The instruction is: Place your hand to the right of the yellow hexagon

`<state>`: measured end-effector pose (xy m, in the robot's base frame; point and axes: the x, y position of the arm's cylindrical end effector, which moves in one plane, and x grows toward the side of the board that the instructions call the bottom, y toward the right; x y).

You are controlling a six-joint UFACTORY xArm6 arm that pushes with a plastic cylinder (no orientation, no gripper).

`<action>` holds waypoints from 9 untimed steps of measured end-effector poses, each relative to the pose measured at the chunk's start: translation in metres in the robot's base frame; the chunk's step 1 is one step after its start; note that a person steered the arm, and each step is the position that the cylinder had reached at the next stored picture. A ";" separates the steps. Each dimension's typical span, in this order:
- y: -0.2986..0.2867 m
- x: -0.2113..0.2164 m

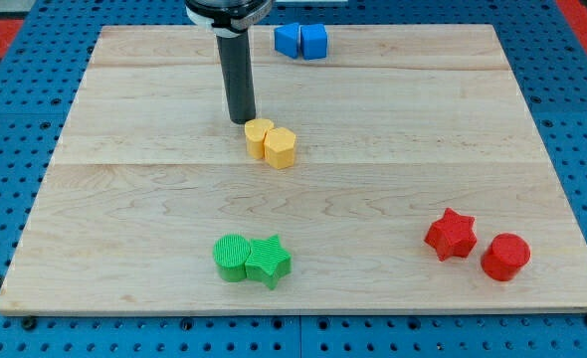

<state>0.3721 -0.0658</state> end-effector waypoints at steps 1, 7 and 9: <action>0.000 -0.001; 0.026 -0.004; 0.161 0.083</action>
<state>0.4550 0.0955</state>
